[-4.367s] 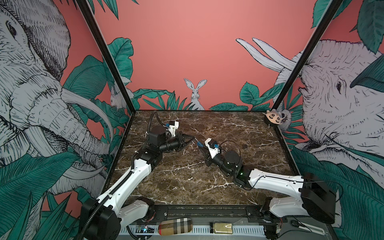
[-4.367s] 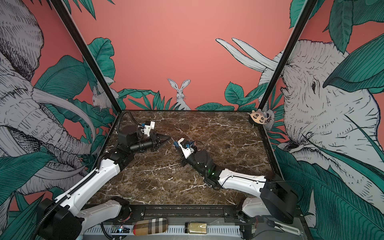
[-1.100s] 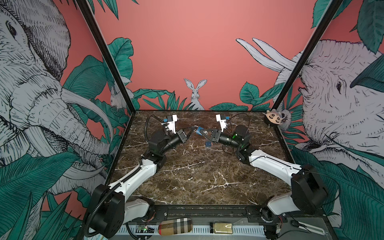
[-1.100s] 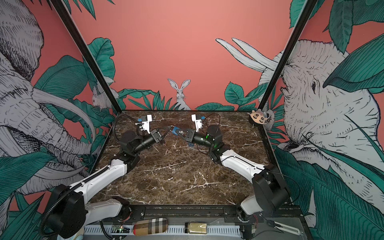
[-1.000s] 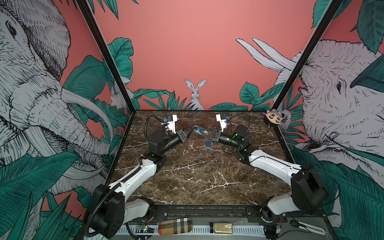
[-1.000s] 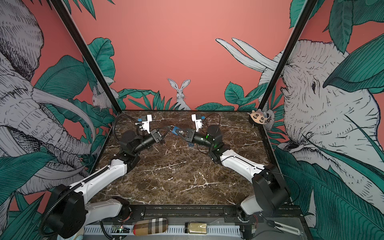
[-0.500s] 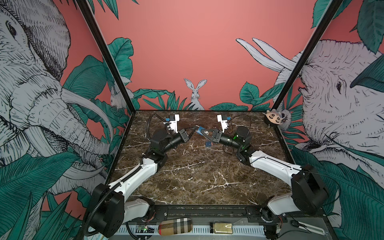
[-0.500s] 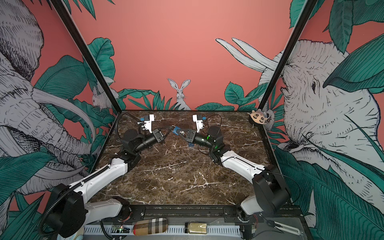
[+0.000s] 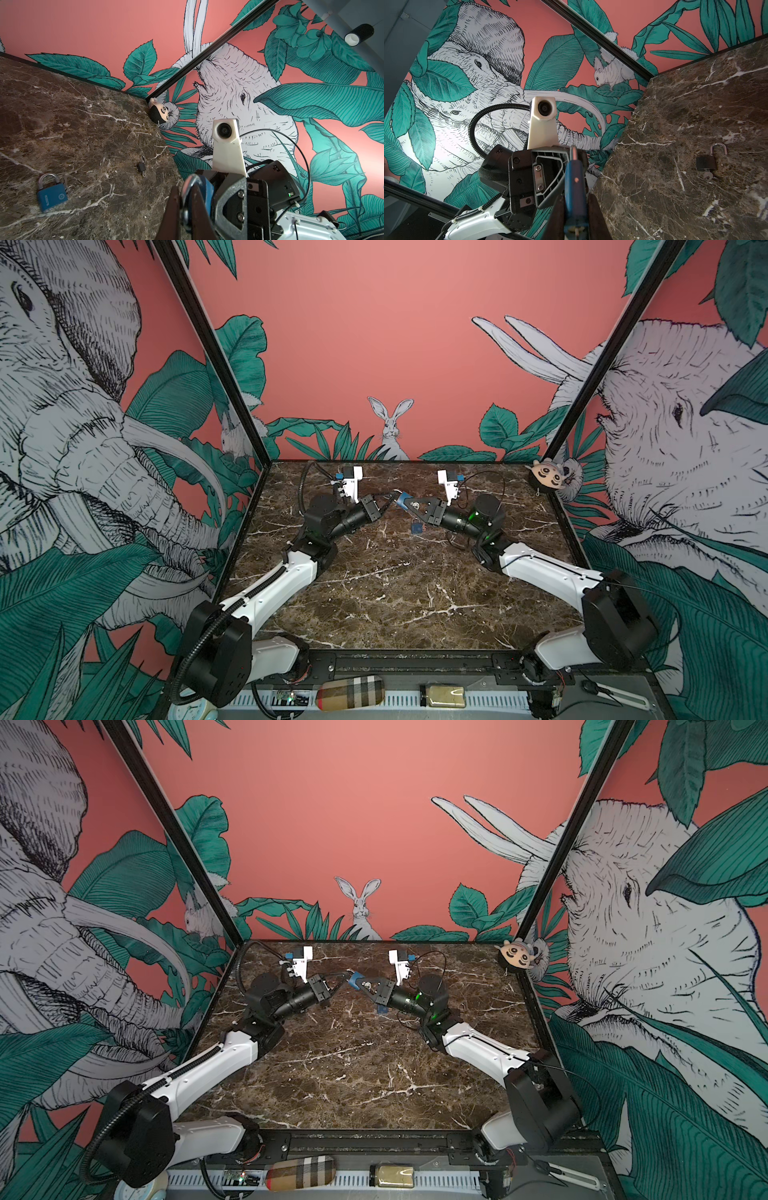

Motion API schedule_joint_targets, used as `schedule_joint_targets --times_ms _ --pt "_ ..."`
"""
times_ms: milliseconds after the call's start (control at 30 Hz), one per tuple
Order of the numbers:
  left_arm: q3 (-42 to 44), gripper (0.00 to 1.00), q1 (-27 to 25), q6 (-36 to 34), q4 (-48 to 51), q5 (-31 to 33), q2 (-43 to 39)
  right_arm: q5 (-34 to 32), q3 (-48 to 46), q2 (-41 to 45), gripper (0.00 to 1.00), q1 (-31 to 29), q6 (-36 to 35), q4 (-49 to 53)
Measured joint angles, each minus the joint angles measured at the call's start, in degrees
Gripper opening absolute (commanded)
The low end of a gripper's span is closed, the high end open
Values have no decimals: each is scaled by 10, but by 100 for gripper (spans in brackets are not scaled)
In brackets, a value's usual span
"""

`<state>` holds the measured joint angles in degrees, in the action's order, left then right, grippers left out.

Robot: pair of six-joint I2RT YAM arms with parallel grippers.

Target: Lock with the key

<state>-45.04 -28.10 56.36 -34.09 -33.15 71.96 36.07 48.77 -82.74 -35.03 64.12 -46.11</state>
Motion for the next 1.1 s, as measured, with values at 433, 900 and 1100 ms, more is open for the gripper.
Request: schedule_joint_targets --times_ms 433,900,1100 --pt "-28 0 -4 -2 49 -97 67 -43 -62 5 39 16 11 -15" --pt "-45 0 -5 1 63 -145 102 -82 -178 105 48 36 16 -42" --pt "-47 0 -5 7 68 -148 110 -105 -224 176 49 37 -3 -11"
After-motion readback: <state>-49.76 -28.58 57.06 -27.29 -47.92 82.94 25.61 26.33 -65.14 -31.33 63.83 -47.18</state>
